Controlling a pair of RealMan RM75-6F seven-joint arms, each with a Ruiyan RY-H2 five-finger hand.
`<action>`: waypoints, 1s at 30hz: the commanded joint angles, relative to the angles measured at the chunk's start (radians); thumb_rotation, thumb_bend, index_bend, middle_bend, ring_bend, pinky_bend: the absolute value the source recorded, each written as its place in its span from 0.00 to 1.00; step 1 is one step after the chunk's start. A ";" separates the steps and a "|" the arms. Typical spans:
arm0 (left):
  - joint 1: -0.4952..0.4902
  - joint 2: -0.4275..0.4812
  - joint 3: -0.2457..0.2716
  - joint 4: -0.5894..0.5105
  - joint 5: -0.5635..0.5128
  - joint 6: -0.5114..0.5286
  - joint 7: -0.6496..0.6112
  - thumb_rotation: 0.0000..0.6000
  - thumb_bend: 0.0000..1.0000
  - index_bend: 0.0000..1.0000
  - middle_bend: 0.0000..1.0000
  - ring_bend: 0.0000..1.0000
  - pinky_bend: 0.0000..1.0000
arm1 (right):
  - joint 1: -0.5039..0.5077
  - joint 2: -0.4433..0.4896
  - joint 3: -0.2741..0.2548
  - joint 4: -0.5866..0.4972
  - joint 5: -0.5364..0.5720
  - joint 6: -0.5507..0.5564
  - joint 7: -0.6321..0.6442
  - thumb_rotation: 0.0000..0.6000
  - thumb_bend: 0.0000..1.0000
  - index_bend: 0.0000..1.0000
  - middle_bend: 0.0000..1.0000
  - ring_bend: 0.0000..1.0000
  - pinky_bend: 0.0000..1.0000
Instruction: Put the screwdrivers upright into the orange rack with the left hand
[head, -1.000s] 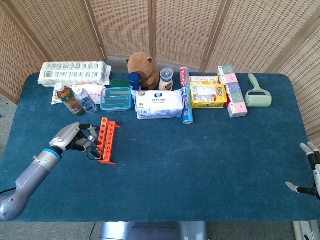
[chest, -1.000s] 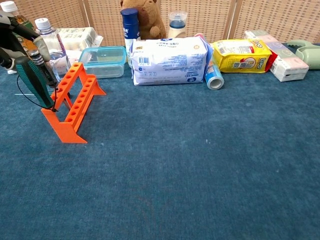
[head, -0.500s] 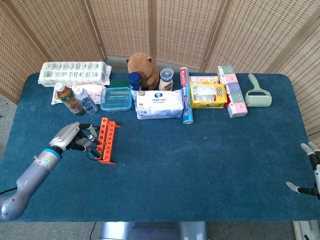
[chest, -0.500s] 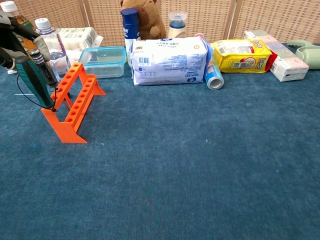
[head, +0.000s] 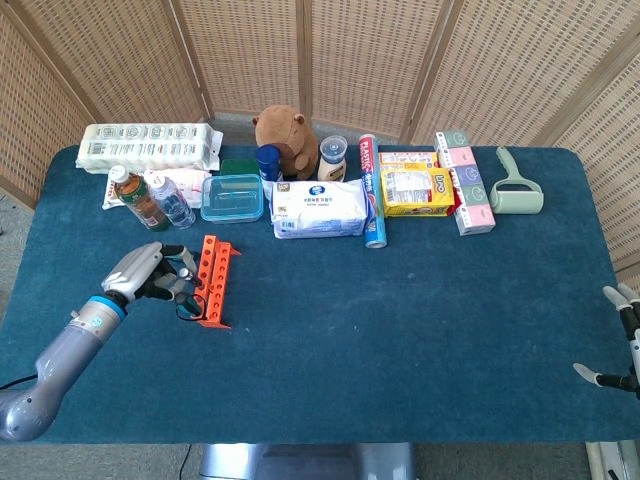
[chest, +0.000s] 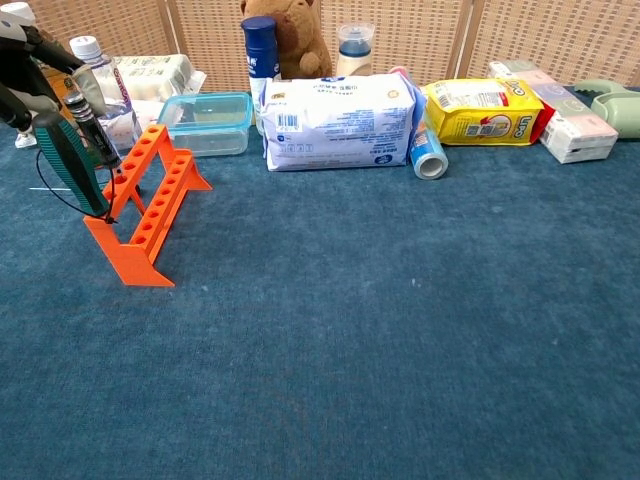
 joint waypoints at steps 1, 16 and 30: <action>-0.002 -0.002 0.003 -0.001 -0.007 -0.003 0.002 1.00 0.44 0.60 1.00 0.96 0.99 | -0.001 0.000 0.000 -0.001 -0.001 0.001 0.001 1.00 0.00 0.06 0.00 0.00 0.00; -0.008 -0.010 0.006 0.007 -0.017 -0.006 0.009 1.00 0.44 0.60 1.00 0.96 0.99 | -0.001 0.001 0.000 0.001 -0.002 0.000 0.006 1.00 0.00 0.06 0.00 0.00 0.00; -0.016 -0.002 0.016 -0.001 -0.019 -0.011 0.029 1.00 0.43 0.52 1.00 0.96 0.99 | -0.002 0.004 -0.001 0.002 -0.006 0.002 0.012 1.00 0.00 0.06 0.00 0.00 0.00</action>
